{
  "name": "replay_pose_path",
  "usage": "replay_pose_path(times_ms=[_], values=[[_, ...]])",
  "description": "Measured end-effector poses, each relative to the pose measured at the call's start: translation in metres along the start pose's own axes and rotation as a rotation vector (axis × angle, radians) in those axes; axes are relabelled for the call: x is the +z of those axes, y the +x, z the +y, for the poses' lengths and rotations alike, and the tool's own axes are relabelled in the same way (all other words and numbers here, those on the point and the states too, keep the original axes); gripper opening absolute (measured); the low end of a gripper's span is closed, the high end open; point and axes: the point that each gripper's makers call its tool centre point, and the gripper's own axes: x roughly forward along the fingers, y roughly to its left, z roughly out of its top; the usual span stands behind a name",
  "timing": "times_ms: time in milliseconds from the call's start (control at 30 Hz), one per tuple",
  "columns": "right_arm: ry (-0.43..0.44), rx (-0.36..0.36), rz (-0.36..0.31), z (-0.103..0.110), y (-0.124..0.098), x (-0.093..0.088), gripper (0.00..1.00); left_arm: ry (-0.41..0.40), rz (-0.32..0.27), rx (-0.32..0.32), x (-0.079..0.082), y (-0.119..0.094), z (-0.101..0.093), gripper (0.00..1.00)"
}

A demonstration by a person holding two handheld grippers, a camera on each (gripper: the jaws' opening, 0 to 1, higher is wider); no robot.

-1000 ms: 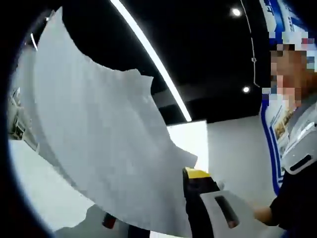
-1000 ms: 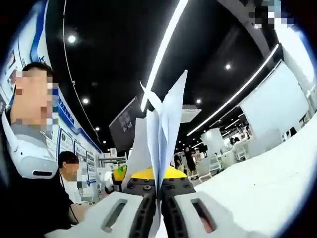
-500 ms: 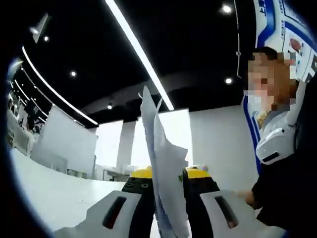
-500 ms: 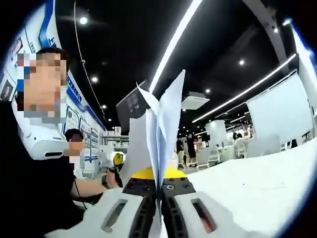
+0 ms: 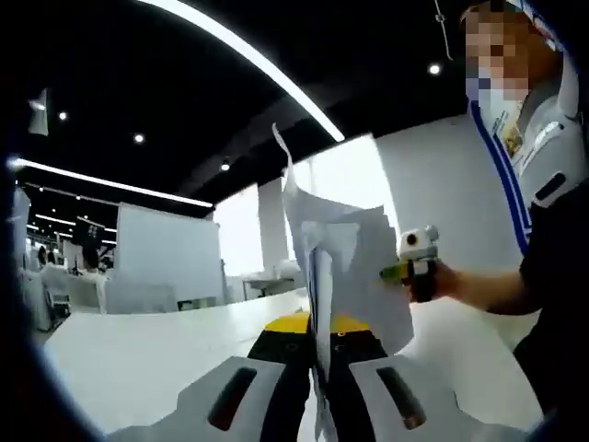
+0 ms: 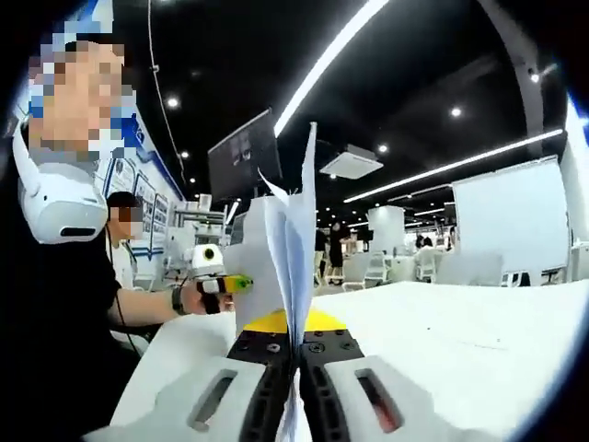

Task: Organize the stack of printing papers by aligning and flattening the scattered papers on the table

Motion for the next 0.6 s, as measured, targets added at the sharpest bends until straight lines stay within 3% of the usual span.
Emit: replay_pose_path(times_ms=[100, 167, 267, 367, 467, 600], values=[[0.014, -0.032, 0.046, -0.006, -0.002, -0.011, 0.00, -0.014, 0.052, 0.013, -0.010, 0.000, 0.003, 0.17], [0.016, -0.060, 0.106, -0.010, -0.005, -0.024, 0.06, -0.025, 0.077, 0.019, -0.017, 0.000, 0.003, 0.22], [-0.015, -0.088, 0.178, -0.013, -0.008, -0.038, 0.16, -0.016, 0.078, 0.002, -0.018, -0.001, -0.002, 0.22], [-0.051, -0.122, 0.243, -0.020, -0.010, -0.049, 0.21, -0.011, 0.089, 0.026, -0.019, -0.002, 0.001, 0.28], [-0.048, -0.153, 0.235, -0.027, -0.012, -0.047, 0.22, -0.010, 0.086, 0.071, -0.015, -0.002, 0.011, 0.28], [0.032, -0.151, 0.141, -0.030, -0.013, -0.031, 0.22, -0.013, 0.065, 0.072, -0.009, -0.002, 0.013, 0.27]])
